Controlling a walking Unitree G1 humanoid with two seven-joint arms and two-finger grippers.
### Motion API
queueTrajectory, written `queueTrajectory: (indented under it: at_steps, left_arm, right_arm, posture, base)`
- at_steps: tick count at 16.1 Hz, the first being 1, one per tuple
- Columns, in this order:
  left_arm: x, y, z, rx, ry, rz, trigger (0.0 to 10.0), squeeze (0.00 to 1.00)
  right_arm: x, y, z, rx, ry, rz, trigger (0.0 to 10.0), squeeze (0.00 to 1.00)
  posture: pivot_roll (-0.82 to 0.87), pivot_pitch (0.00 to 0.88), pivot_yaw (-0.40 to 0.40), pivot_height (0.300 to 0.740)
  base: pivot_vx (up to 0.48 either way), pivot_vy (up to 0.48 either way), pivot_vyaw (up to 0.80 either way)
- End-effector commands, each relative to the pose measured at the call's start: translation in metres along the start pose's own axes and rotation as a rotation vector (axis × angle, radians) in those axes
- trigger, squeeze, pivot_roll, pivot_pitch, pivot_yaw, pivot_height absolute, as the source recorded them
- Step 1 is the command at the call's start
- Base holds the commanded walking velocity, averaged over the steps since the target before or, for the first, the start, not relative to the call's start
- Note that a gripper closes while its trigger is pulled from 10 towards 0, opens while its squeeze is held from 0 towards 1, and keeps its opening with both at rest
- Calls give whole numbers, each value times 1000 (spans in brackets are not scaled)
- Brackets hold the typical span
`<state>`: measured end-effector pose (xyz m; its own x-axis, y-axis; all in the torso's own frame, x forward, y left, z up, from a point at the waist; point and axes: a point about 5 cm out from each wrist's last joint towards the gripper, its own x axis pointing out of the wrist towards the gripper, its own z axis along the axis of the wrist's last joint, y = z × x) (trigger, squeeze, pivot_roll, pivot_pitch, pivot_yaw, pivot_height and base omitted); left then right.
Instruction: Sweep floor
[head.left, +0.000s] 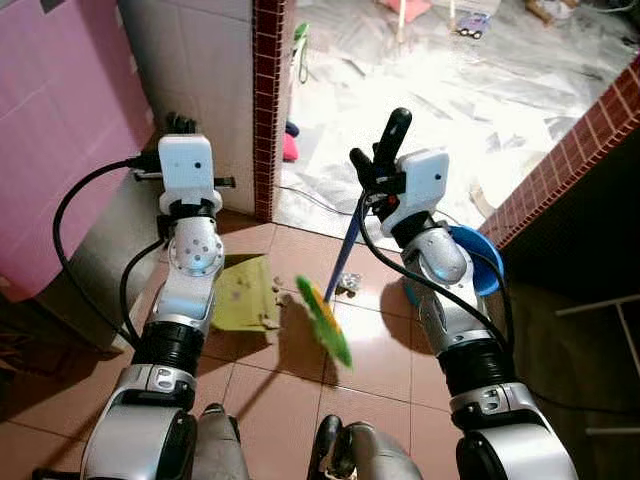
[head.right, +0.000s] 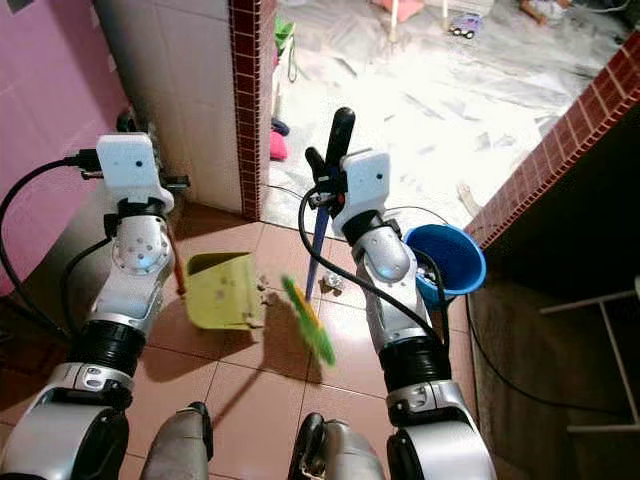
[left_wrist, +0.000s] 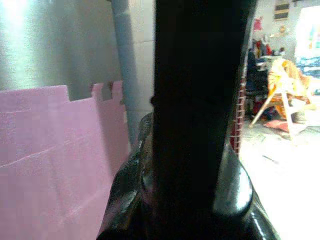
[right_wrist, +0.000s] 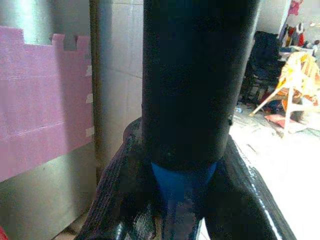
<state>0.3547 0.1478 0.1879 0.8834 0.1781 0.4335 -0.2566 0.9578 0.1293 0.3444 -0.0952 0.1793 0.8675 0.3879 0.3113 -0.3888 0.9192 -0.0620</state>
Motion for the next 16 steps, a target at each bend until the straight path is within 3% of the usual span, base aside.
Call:
queueTrajectory:
  at_steps: [1, 5, 16]
  left_arm:
    - [7, -4, 19, -18, -81, -11, 10000, 0]
    - [5, -3, 19, -17, -73, -15, 10000, 0]
    - [3, -2, 17, -8, -58, -25, 10000, 0]
  right_arm:
    - [4, -6, 11, -23, -56, -19, 10000, 0]
    - [3, -2, 10, -13, -73, -2, 10000, 0]
    - [0, 4, 9, -10, -85, 15, 10000, 0]
  posture:
    - [-20, 55, -92, 740]
    - [-18, 59, -97, 740]
    - [-13, 66, -99, 740]
  base:
    - [266, 0, 0]
    - [318, 0, 0]
    - [393, 270, 0]
